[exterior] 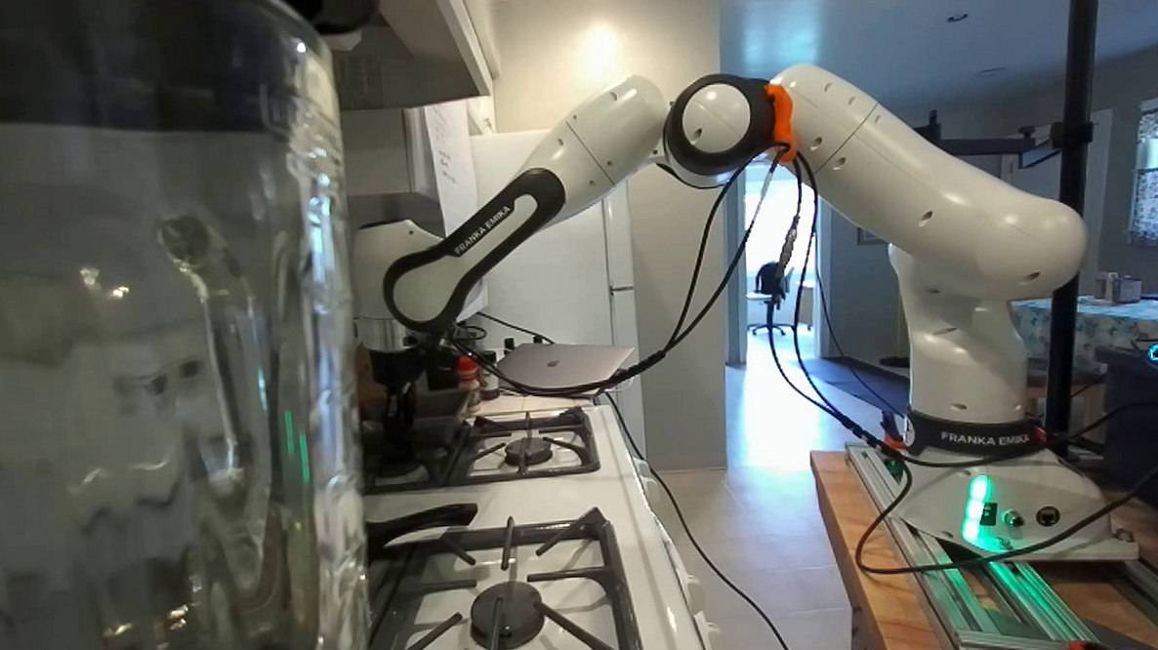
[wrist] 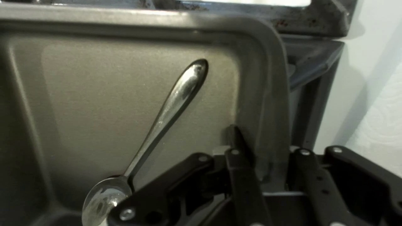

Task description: Move the tray to the right

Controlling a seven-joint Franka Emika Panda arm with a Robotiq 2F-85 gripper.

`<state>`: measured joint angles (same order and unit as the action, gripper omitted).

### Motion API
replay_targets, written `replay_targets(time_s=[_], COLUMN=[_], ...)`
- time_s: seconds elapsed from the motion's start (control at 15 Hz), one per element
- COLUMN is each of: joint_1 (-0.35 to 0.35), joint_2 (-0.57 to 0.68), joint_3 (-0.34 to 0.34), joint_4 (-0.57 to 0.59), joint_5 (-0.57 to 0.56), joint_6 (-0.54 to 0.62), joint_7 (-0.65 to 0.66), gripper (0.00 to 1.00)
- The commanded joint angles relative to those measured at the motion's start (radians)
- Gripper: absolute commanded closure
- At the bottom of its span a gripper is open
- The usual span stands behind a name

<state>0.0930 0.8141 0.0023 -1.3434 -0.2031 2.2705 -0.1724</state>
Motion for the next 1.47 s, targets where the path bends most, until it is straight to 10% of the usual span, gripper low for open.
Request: replay_targets(time_s=[0.0,1.4], joint_1=[-0.008,0.118], joint_2=[0.016,-0.187], joint_3=[0.017,-0.094], joint_4=[0.031,-0.193], joint_5=[0.007,-0.125], joint_6=[-0.023,0.057], joint_7=[-0.026,0.218], gripper=[1.0,0.99])
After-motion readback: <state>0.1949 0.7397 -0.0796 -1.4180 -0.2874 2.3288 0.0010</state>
